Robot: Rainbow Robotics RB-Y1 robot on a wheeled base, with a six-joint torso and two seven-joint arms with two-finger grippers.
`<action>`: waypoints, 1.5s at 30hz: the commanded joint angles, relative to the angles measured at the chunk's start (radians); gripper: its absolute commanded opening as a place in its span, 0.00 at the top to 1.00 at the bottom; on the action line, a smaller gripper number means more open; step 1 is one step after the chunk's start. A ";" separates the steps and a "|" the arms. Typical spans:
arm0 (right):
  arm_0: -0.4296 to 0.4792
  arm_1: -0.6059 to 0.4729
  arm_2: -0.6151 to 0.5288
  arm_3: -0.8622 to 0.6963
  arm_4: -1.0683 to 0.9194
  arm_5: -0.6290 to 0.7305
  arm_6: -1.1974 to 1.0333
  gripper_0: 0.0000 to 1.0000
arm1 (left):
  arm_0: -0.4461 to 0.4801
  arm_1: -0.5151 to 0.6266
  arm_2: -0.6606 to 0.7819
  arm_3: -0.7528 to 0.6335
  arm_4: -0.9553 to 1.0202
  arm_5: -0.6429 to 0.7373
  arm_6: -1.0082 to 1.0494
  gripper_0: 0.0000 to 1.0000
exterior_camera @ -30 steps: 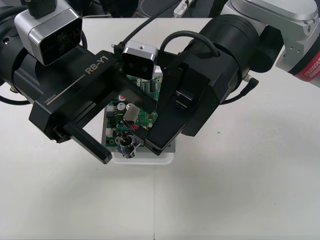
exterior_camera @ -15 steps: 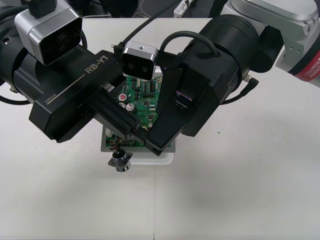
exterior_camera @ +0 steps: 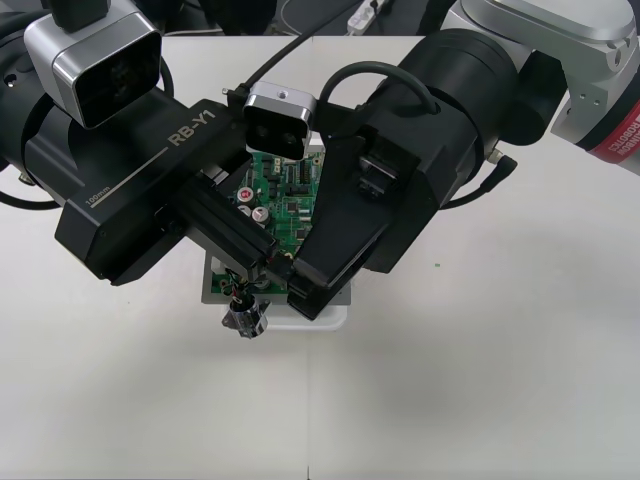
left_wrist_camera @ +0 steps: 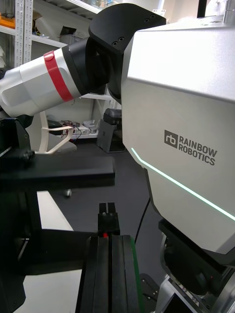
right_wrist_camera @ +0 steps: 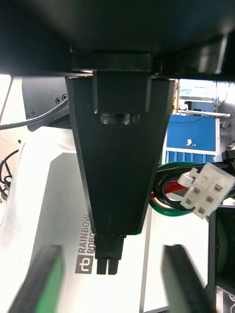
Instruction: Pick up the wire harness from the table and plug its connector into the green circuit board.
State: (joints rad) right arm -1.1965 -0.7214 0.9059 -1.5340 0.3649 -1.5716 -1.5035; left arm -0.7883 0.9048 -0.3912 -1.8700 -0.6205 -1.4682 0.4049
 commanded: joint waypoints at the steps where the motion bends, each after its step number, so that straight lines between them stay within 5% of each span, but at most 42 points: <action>1: -0.051 0.017 0.008 -0.005 -0.018 0.001 0.054 0.00 | -0.046 -0.010 -0.008 -0.003 0.021 0.032 0.038 1.00; 45: -0.008 -0.082 -0.018 0.041 -0.035 0.001 0.108 0.00 | 0.043 0.121 0.058 0.057 0.133 -0.075 -0.008 1.00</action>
State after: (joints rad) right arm -1.1963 -0.7480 0.9059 -1.4732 0.3463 -1.5716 -1.4419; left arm -0.7755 0.9841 -0.3859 -1.8151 -0.5056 -1.4874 0.4046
